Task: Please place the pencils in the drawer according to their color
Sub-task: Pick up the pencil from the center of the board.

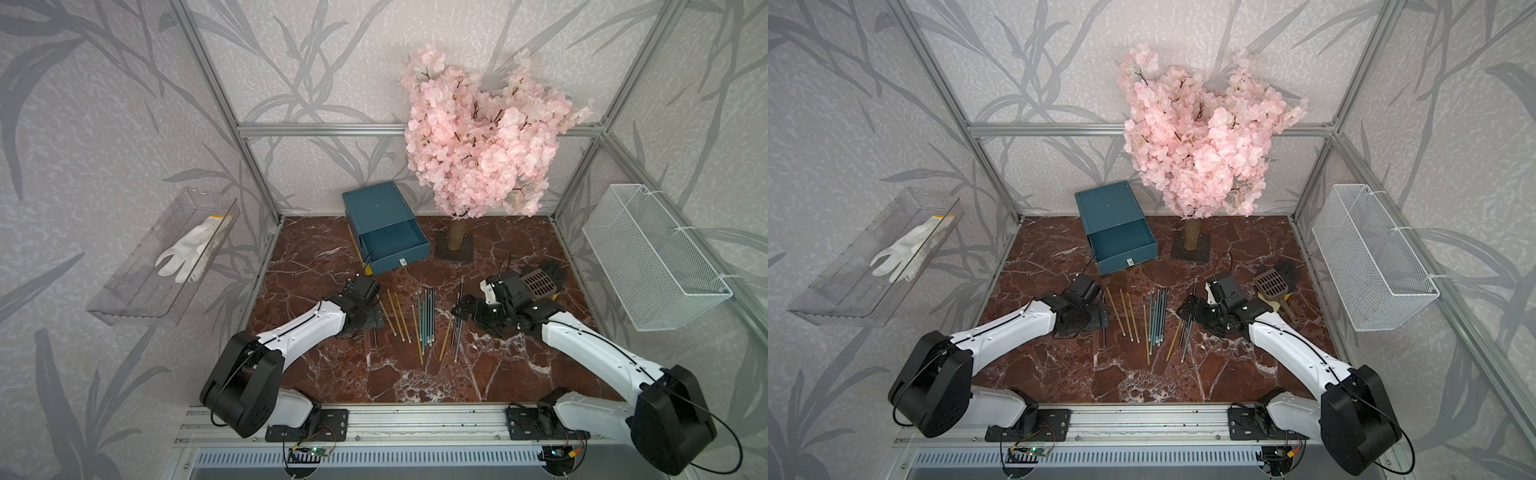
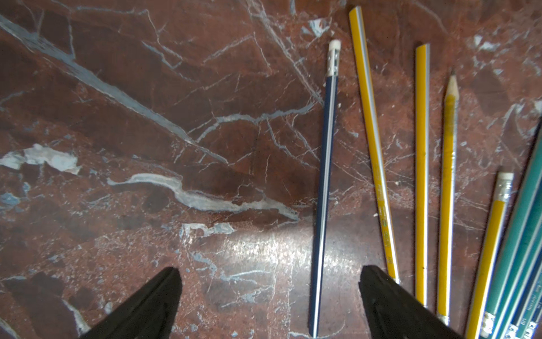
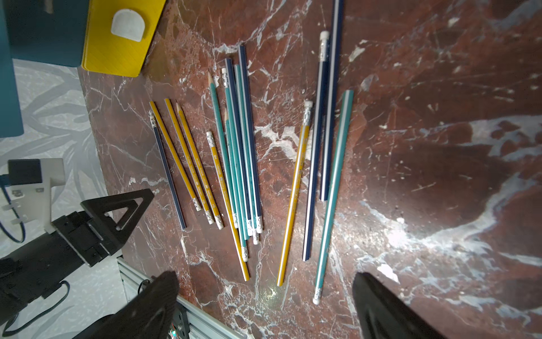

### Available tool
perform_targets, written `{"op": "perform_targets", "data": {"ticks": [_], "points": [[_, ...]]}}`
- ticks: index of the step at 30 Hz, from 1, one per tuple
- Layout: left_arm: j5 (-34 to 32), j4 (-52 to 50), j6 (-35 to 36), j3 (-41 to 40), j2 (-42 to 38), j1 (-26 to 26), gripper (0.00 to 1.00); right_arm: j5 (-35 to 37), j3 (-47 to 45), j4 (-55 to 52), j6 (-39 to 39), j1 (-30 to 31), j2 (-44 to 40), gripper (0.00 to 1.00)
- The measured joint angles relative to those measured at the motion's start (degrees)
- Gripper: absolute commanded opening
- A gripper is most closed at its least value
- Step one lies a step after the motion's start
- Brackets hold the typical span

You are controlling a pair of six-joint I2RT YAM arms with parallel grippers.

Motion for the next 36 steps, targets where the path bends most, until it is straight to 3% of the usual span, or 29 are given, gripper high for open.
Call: {"op": "perform_targets", "data": {"ticks": [13, 27, 36], "points": [[-1.03, 1.86, 0.92, 1.53, 7.80, -0.31, 0.75, -0.55, 0.55, 0.09, 0.76, 1.49, 0.02, 0.94], [-1.05, 4.76, 2.71, 4.79, 12.87, -0.31, 0.73, -0.66, 0.59, 0.09, 1.42, 1.75, 0.46, 0.94], [-1.31, 5.57, 2.86, 5.60, 13.97, -0.28, 0.52, -0.63, 1.36, 0.09, 1.42, 1.75, 0.66, 0.94]]}}
